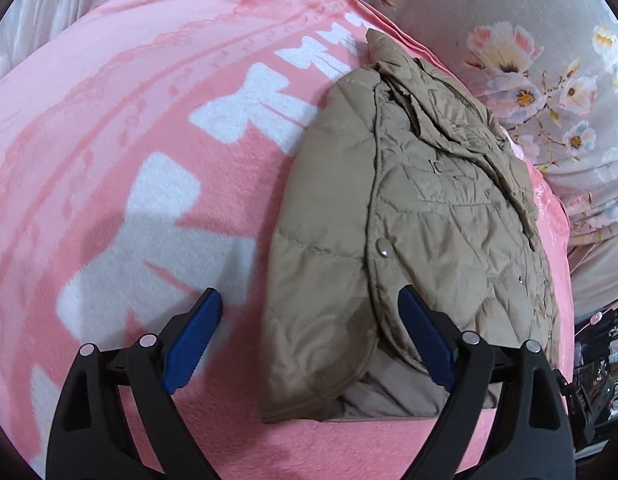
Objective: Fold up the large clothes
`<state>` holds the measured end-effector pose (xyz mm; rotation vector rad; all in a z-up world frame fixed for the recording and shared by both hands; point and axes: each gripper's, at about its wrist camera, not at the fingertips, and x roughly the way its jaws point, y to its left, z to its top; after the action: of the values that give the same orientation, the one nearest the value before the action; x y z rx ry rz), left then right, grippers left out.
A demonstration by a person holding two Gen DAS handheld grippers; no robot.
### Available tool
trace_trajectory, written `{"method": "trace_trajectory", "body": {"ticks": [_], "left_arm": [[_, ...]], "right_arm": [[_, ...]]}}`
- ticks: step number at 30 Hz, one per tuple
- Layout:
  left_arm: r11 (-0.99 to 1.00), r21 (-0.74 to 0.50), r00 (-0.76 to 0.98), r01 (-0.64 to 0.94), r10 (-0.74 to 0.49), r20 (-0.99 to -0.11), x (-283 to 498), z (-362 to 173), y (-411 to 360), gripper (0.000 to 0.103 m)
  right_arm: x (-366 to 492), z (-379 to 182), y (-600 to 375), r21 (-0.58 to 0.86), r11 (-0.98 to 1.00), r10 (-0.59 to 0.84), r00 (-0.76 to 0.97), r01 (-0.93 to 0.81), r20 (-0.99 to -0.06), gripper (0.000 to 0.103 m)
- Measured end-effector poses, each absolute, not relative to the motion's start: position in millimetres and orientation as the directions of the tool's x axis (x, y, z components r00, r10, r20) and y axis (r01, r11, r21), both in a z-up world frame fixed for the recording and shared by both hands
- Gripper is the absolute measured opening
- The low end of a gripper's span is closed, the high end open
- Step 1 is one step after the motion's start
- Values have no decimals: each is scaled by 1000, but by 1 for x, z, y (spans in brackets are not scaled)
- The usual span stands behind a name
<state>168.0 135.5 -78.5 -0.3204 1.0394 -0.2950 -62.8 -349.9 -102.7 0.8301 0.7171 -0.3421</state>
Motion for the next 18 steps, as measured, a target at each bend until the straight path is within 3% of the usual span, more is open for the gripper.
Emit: {"method": "trace_trajectory", "body": {"ticks": [5, 8, 10, 18], "left_arm": [[915, -393, 441, 95, -392, -807, 164, -77, 124, 46], [922, -373, 449, 101, -377, -810, 160, -71, 119, 15], [916, -386, 461, 108, -390, -797, 157, -65, 120, 9], [884, -440, 548, 160, -450, -705, 108, -8, 144, 4]], "right_arm": [[-50, -103, -333, 553, 658, 8, 730, 511, -684, 60], [-43, -107, -332, 540, 661, -11, 726, 521, -688, 22], [-42, -110, -335, 556, 649, 6, 727, 519, -686, 6], [-97, -55, -322, 523, 753, -24, 811, 400, -584, 3]]}}
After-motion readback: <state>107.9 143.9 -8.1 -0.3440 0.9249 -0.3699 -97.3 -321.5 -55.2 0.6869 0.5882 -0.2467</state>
